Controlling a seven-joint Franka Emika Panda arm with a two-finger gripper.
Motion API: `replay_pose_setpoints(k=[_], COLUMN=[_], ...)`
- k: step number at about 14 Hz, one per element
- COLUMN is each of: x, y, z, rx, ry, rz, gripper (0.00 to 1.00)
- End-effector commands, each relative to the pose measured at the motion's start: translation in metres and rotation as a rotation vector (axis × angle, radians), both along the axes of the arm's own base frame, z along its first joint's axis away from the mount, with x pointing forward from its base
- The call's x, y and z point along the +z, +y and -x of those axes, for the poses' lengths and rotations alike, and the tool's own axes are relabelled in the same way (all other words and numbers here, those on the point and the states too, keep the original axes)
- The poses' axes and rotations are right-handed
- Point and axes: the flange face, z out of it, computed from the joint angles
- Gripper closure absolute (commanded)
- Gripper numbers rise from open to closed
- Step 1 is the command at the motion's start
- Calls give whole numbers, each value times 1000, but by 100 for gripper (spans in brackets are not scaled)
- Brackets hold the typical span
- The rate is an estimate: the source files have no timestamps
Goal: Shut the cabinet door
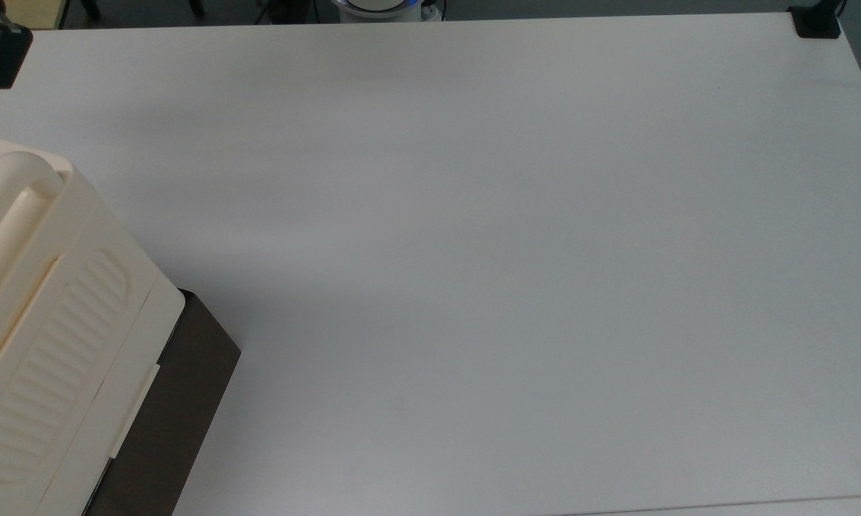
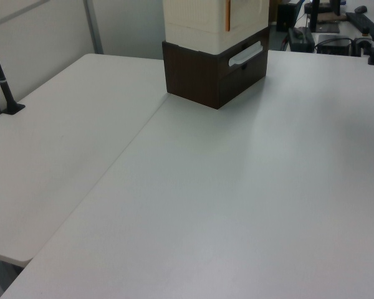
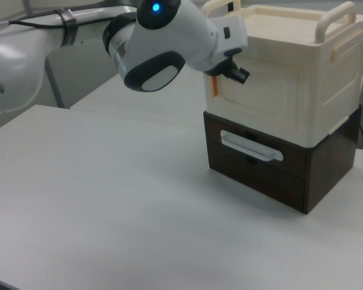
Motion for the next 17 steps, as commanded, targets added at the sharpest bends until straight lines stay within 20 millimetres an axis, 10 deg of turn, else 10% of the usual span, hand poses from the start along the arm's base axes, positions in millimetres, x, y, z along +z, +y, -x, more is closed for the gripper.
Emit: replay_pose_setpoints(k=[1,10,17], x=[6,3,26], y=[2,32,140], z=[0,22,43], rx=[2,224,270], ry=[-34,265,616], rz=[-9,-28,-24], gripper=[100,100,85])
